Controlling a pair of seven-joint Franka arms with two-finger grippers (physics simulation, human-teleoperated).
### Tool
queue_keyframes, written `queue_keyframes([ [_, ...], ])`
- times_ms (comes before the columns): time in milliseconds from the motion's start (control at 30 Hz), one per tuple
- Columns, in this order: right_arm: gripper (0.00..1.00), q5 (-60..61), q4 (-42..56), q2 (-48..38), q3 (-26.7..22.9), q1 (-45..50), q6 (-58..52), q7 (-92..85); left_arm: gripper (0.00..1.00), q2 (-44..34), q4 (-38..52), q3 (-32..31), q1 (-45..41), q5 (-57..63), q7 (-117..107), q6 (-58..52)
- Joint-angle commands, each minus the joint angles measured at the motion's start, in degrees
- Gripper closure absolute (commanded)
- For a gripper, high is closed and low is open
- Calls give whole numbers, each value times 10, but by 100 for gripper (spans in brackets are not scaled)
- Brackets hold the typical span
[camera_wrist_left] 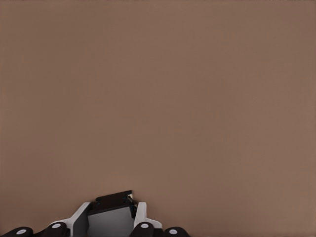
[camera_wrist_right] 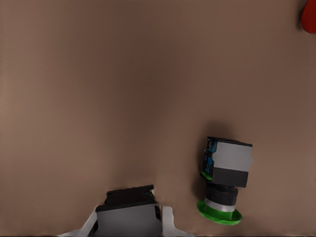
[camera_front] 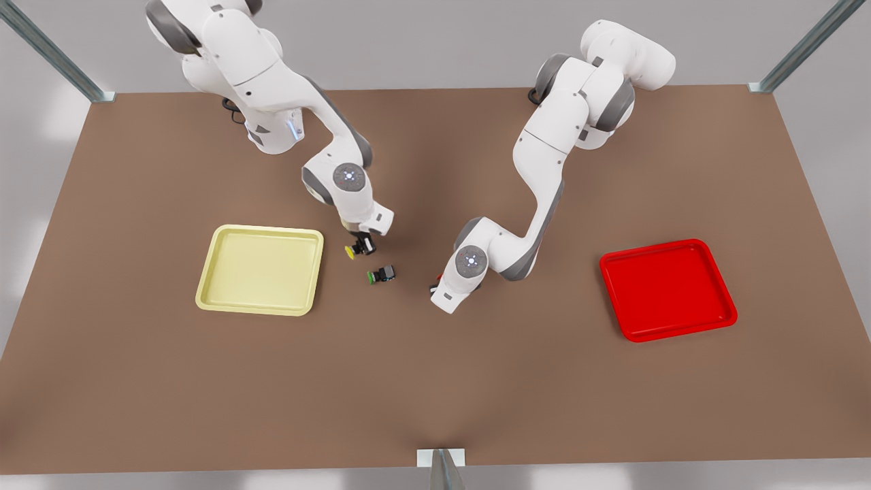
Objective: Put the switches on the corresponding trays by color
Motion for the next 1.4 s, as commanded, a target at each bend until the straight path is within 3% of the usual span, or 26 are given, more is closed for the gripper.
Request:
queue_keyframes([
  [0,49,0,-9,-11,-5,1,0,1,46,0,0,0,0,0,0,-1],
  [200,49,0,-40,-24,-97,-36,11,-6,48,-2,0,0,0,0,0,-1],
  [400,49,-1,-46,-13,-150,-83,11,-35,50,3,0,0,0,0,-2,0],
  [433,44,-3,-46,-12,-156,-88,11,-46,50,3,0,0,0,0,-2,0],
  [533,3,-15,-44,-12,-158,-90,11,-46,50,4,0,0,0,0,-2,0],
  [633,0,-16,-44,-21,-158,-90,5,-46,51,3,1,0,0,-1,-3,0],
  [700,0,-17,-30,-94,-153,-84,-55,-39,51,-2,1,0,0,-1,-3,-1],
  [767,0,-7,71,-121,-144,-79,-143,5,50,-20,1,7,1,3,3,-16],
  [900,1,43,270,-128,-144,-122,-426,304,50,-72,-7,73,2,4,85,-132],
  [1000,1,78,398,-126,-140,-195,-567,478,49,-145,-102,144,2,3,233,-140],
  [1067,0,92,434,-114,-94,-300,-572,602,49,-182,-164,181,3,0,312,-117],
  [1267,0,115,452,-95,-97,-297,-558,601,49,-219,-286,332,9,-27,633,-70],
  [1367,0,123,453,-88,-96,-295,-552,603,49,-213,-316,379,27,-30,738,-70],
])
